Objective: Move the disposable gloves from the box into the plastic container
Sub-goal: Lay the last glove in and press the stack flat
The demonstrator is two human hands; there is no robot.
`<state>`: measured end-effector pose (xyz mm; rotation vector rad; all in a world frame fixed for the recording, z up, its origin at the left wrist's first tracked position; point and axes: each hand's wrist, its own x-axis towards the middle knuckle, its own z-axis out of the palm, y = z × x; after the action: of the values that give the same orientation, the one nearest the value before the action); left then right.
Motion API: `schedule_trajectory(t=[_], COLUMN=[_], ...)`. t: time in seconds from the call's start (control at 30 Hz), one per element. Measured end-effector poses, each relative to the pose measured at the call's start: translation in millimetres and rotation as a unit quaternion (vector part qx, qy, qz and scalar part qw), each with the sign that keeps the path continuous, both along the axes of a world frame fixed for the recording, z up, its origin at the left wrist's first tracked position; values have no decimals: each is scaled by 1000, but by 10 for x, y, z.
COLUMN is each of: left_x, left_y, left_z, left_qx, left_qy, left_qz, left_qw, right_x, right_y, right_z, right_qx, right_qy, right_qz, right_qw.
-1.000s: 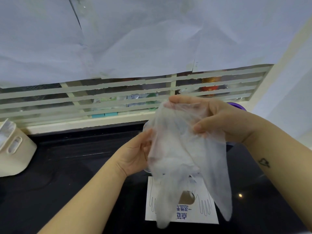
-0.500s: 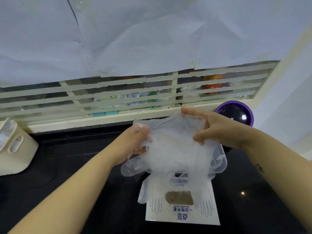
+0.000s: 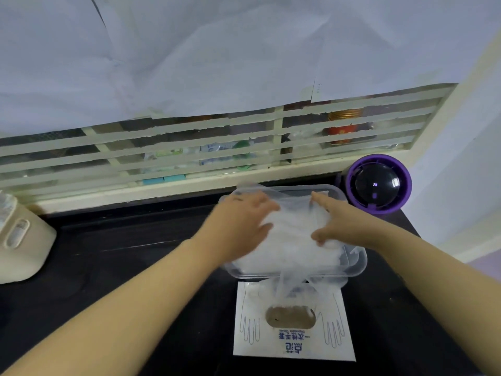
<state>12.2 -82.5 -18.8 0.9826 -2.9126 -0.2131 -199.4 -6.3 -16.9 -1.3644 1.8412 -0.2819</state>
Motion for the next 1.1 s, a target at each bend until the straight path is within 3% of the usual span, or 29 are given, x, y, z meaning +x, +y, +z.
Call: schedule_trajectory(t=[0.07,0.13,0.27,0.4,0.5,0.57,0.73,0.93,1.1], left_x=[-138,-194,-282,-357,-398,-418,-463,-450,-459], left_y=[29,-2,-35,-78,-81,-88,-145,-157,-177], left_z=[-135,-249,-372,-419,-466,-513,-636,-825,-938], left_qx=[31,78,124,147,170,179,214,218,216], left_qy=[-123,-188,-222,-225,-234,-235,-242,-261,-271], left_qz=[-30,-19,-23,-18,-17,-14,12,13,14], left_qw=[991,979,967,963,957,955,946,940,938], right_x=[29,27,-7,76,226,316,319,291,299], right_y=[-10,-17,31,59,-32,-118,-236,-256,-298], right_z=[-26,-64,-49,118,40,-181,-638,-806,-906], right_qx=[-5,-14,-45,-105,-107,-30,99,176,222], right_qy=[28,61,158,323,266,225,224,258,219], right_qz=[0,0,19,62,99,144,232,223,161], right_qw=[1000,998,986,938,953,963,941,923,936])
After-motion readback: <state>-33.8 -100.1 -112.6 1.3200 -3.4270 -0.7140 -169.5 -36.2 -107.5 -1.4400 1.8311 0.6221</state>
